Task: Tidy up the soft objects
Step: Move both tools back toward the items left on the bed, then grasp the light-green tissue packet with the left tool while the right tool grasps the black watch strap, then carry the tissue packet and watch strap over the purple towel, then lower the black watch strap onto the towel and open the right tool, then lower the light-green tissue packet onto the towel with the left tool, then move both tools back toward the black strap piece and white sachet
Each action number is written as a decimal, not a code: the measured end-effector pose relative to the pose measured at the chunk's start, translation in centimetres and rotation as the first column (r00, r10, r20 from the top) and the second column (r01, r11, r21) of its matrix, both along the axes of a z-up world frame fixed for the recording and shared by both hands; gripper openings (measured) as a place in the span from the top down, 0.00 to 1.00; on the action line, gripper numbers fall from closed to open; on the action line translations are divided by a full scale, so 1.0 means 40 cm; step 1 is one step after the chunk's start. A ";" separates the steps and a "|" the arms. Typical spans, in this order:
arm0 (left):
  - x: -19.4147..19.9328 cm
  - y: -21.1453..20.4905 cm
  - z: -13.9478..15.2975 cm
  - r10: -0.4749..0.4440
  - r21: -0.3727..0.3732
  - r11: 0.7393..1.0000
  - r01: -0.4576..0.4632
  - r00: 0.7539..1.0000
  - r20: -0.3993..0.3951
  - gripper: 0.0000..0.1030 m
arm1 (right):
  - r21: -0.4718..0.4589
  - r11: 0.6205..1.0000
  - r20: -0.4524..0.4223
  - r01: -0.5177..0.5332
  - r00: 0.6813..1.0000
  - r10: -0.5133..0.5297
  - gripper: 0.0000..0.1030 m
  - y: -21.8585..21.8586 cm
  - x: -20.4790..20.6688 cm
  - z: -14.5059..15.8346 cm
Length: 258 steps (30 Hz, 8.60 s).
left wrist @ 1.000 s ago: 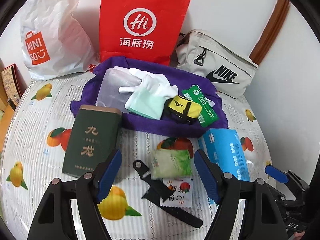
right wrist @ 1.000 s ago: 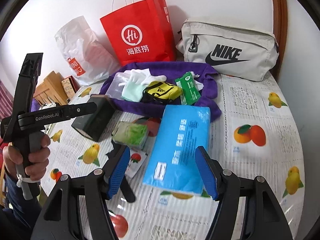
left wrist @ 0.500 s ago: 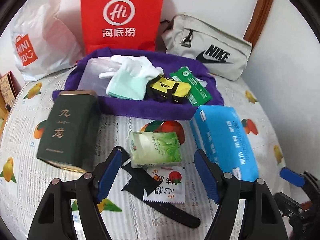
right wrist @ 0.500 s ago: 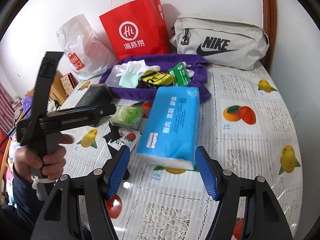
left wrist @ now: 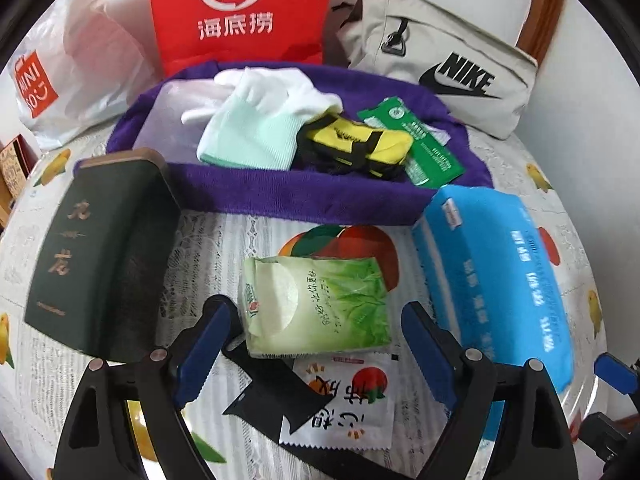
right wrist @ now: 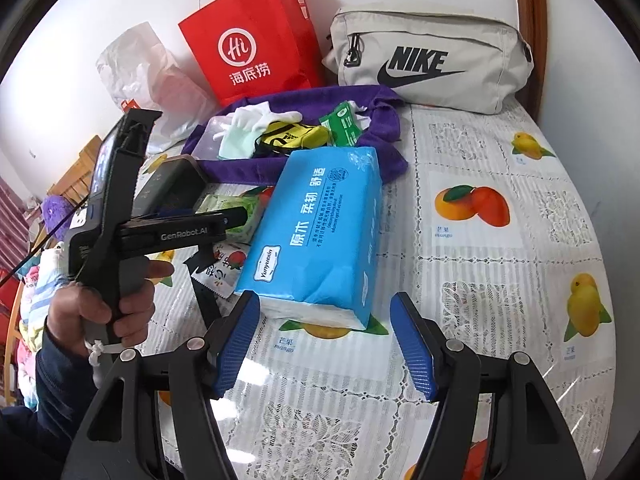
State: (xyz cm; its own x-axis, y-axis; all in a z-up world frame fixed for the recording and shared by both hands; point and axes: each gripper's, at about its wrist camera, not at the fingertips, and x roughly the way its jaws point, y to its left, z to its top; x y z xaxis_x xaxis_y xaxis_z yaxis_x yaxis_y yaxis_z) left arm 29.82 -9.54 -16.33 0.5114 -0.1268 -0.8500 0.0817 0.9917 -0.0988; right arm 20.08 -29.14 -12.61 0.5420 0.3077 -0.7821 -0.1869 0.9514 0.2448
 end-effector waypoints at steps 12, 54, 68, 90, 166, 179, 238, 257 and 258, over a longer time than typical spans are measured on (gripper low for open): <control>0.024 -0.025 -0.033 -0.003 0.028 1.000 0.003 1.000 0.010 0.28 | -0.002 1.000 -0.030 0.015 0.999 -0.015 0.35 -0.015 -0.001 -0.020; -0.299 0.341 0.034 0.168 -0.158 0.974 -0.161 0.985 0.031 0.30 | -0.187 0.936 -0.002 -0.300 0.952 0.305 0.79 0.393 -0.043 -0.142; -0.303 0.403 0.023 0.194 -0.210 0.961 -0.183 0.981 0.033 0.30 | -0.215 0.924 0.008 -0.315 0.946 0.324 0.80 0.459 -0.014 -0.152; -0.285 0.421 0.078 0.168 -0.221 0.963 -0.152 0.984 0.052 0.30 | -0.138 0.938 -0.010 -0.319 0.947 0.321 0.80 0.457 -0.033 -0.057; 0.145 0.366 0.197 0.157 -0.134 0.981 -0.143 0.983 0.098 0.30 | -0.084 0.996 0.059 -0.026 0.998 0.031 0.80 0.136 0.557 0.034; 0.196 0.353 0.177 0.136 -0.139 0.983 -0.123 0.987 0.089 0.30 | -0.096 0.995 0.026 -0.024 0.999 0.027 0.80 0.137 0.634 -0.008; 0.303 0.276 0.209 0.070 -0.152 0.987 -0.058 0.995 0.075 0.11 | -0.048 0.997 0.046 -0.056 0.997 0.058 0.60 0.149 0.403 0.086; -0.023 0.271 0.291 0.033 -0.081 0.997 -0.022 0.989 0.144 0.11 | -0.044 0.997 0.129 -0.065 0.989 0.070 0.48 0.182 0.146 0.162; -0.039 0.273 0.287 0.038 -0.077 0.997 -0.027 0.989 0.142 0.11 | -0.046 0.997 0.132 -0.065 0.989 0.071 0.47 0.182 0.134 0.161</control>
State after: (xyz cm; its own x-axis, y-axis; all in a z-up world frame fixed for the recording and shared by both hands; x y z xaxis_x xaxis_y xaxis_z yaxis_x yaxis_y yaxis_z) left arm 28.24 1.36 -4.83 0.6324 -0.1683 -0.7562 0.0681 0.9844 -0.1622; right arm 25.43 -21.87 -6.18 0.6211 0.3161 -0.7171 -0.2799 0.9442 0.1737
